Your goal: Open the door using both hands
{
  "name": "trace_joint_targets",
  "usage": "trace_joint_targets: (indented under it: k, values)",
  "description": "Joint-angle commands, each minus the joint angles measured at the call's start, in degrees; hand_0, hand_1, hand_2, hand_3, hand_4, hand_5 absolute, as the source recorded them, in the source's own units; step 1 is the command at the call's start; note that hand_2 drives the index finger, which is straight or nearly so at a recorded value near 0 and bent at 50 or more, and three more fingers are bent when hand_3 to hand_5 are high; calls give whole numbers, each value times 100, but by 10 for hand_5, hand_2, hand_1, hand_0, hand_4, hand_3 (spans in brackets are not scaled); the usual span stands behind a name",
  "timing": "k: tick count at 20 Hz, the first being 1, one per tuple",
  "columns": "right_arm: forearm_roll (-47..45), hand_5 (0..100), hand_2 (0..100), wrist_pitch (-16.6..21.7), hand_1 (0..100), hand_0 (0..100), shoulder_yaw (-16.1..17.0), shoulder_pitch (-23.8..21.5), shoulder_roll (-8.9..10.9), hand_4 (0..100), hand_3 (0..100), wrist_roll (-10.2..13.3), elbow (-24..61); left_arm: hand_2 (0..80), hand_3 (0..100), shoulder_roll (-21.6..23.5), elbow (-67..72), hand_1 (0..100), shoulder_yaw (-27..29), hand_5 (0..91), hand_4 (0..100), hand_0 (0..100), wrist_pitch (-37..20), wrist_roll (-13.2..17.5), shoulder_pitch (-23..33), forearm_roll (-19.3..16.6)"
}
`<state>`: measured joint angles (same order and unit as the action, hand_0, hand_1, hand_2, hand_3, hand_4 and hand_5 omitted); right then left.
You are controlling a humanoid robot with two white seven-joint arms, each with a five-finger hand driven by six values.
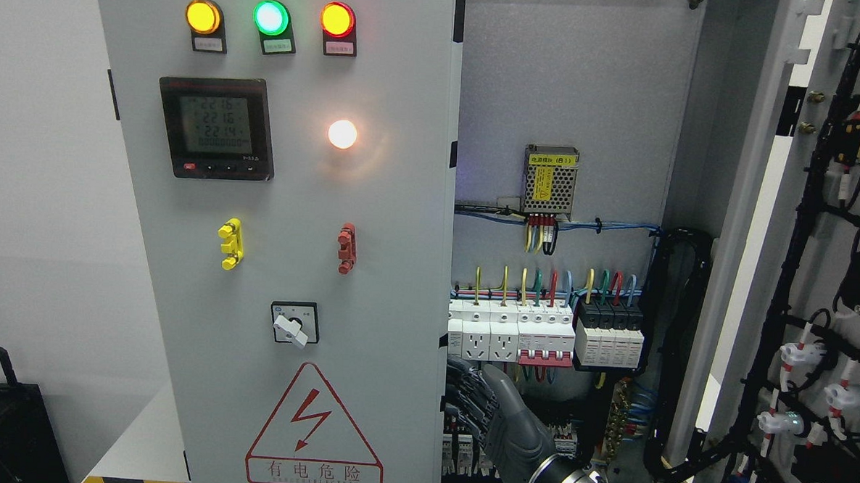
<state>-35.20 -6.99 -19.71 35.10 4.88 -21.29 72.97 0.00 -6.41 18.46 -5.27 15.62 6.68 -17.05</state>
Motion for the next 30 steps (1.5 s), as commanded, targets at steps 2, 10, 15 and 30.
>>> trace_joint_targets:
  k: [2, 10, 15, 30]
  values:
    - [-250, 0, 0, 5, 0, 380, -24, 6, -5, 0, 0, 2, -55, 0, 0, -193, 0, 0, 9, 0, 0, 0, 0, -15, 0, -1]
    - [-321, 0, 0, 5, 0, 380, -94, 6, -5, 0, 0, -218, -29, 0, 0, -193, 0, 0, 0, 0, 0, 0, 0, -15, 0, -1]
    - [-321, 0, 0, 5, 0, 380, -95, 14, 4, 0, 0, -244, -38, 0, 0, -193, 0, 0, 0, 0, 0, 0, 0, -15, 0, -1]
    - [-321, 0, 0, -4, 0, 380, -121, 76, -5, 0, 0, -490, -73, 0, 0, -193, 0, 0, 0, 0, 0, 0, 0, -15, 0, -1]
